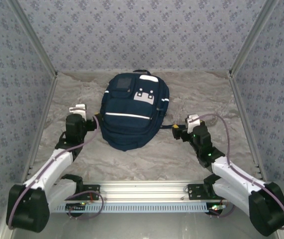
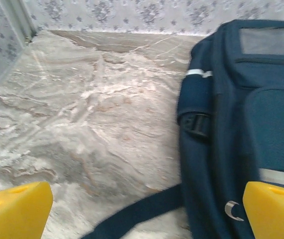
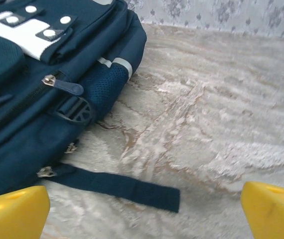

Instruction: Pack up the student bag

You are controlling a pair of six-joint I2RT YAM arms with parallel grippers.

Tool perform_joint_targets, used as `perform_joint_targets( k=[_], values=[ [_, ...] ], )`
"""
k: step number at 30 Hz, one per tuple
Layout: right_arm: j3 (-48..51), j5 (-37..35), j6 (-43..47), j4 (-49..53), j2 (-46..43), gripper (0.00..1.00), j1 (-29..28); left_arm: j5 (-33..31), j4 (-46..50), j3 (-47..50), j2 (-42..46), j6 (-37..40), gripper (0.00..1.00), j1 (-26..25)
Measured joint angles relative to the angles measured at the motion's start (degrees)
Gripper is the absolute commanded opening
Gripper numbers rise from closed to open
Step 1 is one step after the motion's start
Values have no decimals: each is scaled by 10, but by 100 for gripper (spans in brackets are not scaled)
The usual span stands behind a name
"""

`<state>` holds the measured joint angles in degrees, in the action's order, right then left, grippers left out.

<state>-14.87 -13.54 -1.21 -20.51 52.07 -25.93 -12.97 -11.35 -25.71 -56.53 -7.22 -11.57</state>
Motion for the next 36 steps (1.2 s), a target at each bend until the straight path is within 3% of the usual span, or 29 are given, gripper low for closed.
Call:
perform_joint_targets(
  k=[6, 12, 15, 20, 25, 29, 36],
  values=[
    [18, -47, 84, -109, 56, 100, 49, 13, -119, 26, -139, 21, 98, 80],
    [39, -64, 90, -230, 165, 100, 141, 66, -215, 34, -239, 59, 98, 90],
    [44, -28, 72, -285, 224, 100, 196, 94, -332, 51, -299, 68, 98, 104],
    [43, 64, 31, -439, 378, 100, 273, 137, -346, 55, -313, 78, 98, 121],
    [-10, 136, 7, -368, 373, 100, 308, 151, -351, 40, -313, 77, 98, 125],
    [-60, 149, 5, -349, 370, 100, 303, 148, -350, 30, -313, 71, 98, 131],
    [-62, 149, 5, -313, 369, 100, 290, 147, -349, 29, -313, 66, 98, 132]
  ],
)
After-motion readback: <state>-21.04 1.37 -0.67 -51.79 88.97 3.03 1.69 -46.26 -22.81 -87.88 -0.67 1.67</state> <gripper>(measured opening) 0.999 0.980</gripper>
